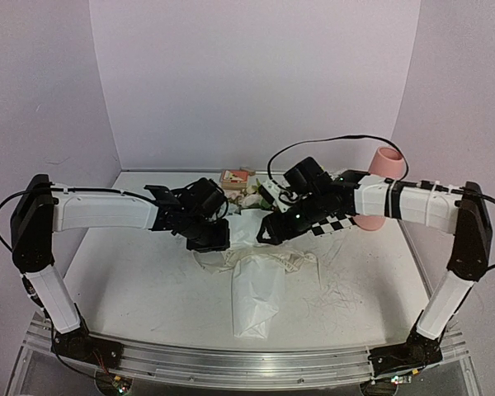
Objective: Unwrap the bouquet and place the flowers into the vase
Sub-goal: Untie the ribbon from the wrapping paper.
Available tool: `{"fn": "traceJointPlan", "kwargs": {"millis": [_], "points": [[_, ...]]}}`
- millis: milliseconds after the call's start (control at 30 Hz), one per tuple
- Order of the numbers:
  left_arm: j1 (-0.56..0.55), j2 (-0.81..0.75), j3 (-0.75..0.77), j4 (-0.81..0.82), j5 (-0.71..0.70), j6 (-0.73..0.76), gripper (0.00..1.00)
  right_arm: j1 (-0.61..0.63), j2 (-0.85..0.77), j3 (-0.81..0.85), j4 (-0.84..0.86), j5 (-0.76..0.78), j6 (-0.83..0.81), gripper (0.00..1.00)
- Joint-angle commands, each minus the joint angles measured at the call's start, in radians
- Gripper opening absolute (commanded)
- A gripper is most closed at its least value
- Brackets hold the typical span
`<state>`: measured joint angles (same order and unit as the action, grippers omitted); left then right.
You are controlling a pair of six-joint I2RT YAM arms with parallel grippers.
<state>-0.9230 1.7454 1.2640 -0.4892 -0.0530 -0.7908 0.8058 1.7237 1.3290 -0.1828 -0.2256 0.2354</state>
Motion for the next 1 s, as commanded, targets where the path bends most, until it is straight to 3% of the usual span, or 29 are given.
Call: {"fn": "traceJointPlan", "kwargs": {"millis": [0,233,733,967], "points": [[0.001,-0.045,0.011,0.003,-0.010,0.034,0.24,-0.001,0.099,0.097,-0.038,-0.058,-0.023,0.61],[0.024,-0.041,0.012,0.003,0.048,0.088,0.24,0.001,0.227,0.219,-0.083,-0.081,-0.012,0.68],[0.092,-0.008,0.028,0.001,0.213,0.173,0.24,0.024,0.267,0.204,-0.121,-0.065,0.072,0.43],[0.092,0.000,0.023,0.001,0.243,0.202,0.24,0.030,0.259,0.197,-0.121,-0.051,0.094,0.40]]}}
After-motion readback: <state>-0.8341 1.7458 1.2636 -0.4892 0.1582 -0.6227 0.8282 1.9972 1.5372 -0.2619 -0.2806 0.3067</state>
